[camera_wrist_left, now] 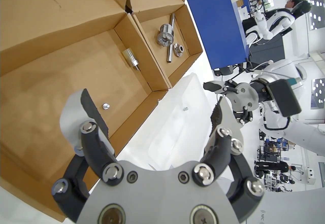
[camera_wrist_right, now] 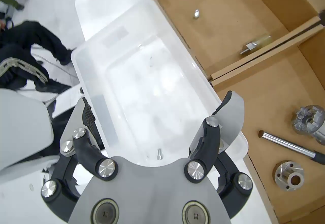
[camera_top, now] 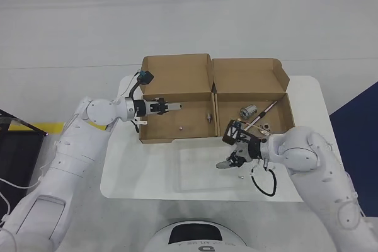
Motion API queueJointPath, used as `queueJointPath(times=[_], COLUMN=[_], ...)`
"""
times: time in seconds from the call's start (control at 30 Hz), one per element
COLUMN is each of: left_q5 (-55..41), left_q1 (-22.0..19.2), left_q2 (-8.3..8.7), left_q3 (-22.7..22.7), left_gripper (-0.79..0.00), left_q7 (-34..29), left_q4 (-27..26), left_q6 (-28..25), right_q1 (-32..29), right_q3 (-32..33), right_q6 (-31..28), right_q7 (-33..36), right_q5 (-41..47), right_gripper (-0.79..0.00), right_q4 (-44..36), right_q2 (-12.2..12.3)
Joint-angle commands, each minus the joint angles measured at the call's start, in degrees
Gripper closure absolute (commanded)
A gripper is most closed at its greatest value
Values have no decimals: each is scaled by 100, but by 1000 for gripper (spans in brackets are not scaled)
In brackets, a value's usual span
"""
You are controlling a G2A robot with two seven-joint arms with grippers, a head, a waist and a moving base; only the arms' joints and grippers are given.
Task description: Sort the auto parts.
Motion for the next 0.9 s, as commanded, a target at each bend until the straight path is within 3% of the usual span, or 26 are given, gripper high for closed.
queueJointPath(times=[0.0,0.13,0.23,0.27,0.33,0.6,0.8,0.87], left_q5=[0,0,0,0,0,0,0,0], left_q1=[2,2,2,2,2,2,2,2], left_q2=[0,0,0,0,0,0,0,0], left_q3=[-3,-3,-3,-3,-3,-3,-3,-3], left_gripper=[-785,-785,-785,-785,-785,-785,-785,-785], left_q7=[-1,-1,-1,-1,-1,-1,-1,-1], left_q4=[-4,-4,-4,-4,-4,-4,-4,-4], left_q6=[0,0,0,0,0,0,0,0], right_q1=[126,390,579,632,689,680,881,1074], right_q3=[-191,-717,-1056,-1129,-1159,-1172,-1718,-2023], right_q6=[-83,-382,-567,-588,-559,-551,-490,-468], right_q7=[-87,-386,-570,-592,-564,-571,-494,-473], right_q5=[-78,46,216,277,359,337,126,90], right_gripper=[-785,-785,-711,-770,-785,-785,-785,-597], right_q4=[115,312,341,351,342,338,615,743], right_q2=[29,163,324,383,457,456,416,434])
